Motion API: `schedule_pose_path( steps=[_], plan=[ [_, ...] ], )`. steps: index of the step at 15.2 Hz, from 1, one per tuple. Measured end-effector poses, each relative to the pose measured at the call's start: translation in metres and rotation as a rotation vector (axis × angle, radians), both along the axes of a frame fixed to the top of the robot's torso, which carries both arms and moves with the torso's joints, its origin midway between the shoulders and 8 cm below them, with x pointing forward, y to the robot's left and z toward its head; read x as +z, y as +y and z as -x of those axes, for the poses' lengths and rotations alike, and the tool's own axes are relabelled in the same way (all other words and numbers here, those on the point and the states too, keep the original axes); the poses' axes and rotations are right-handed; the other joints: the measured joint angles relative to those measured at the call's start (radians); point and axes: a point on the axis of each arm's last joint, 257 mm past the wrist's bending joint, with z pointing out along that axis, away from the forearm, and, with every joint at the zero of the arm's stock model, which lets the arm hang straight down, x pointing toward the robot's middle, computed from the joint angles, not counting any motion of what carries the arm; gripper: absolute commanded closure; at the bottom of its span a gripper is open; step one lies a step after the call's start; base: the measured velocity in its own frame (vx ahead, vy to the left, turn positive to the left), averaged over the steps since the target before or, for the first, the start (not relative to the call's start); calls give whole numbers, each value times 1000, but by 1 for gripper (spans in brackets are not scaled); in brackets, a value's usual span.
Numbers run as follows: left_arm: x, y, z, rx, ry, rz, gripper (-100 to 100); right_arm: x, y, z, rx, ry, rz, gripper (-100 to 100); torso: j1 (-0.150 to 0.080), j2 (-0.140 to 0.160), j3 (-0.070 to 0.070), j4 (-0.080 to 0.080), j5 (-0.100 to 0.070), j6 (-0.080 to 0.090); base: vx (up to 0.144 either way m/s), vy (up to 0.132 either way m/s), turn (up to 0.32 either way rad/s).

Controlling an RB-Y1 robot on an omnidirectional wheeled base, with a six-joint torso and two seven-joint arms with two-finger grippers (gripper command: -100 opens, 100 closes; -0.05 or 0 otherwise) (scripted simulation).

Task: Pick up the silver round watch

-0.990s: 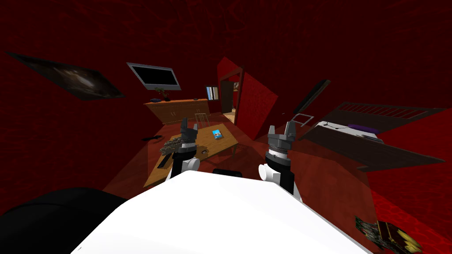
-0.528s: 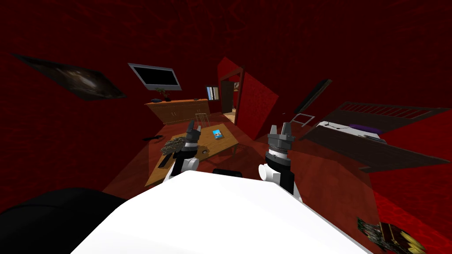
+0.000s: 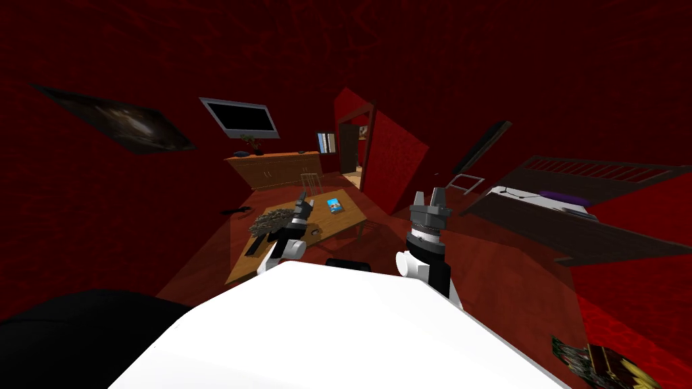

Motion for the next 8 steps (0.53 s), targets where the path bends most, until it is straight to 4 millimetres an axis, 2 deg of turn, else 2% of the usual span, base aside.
schedule_pose_path(
  steps=[8],
  plan=[
    [-67, 11, -33, -31, 179, 144, -100, 0, 0, 0, 0, 0, 0, 0, 0, 0, 0, 0, 0, 0, -6, 24, 13]
  ],
)
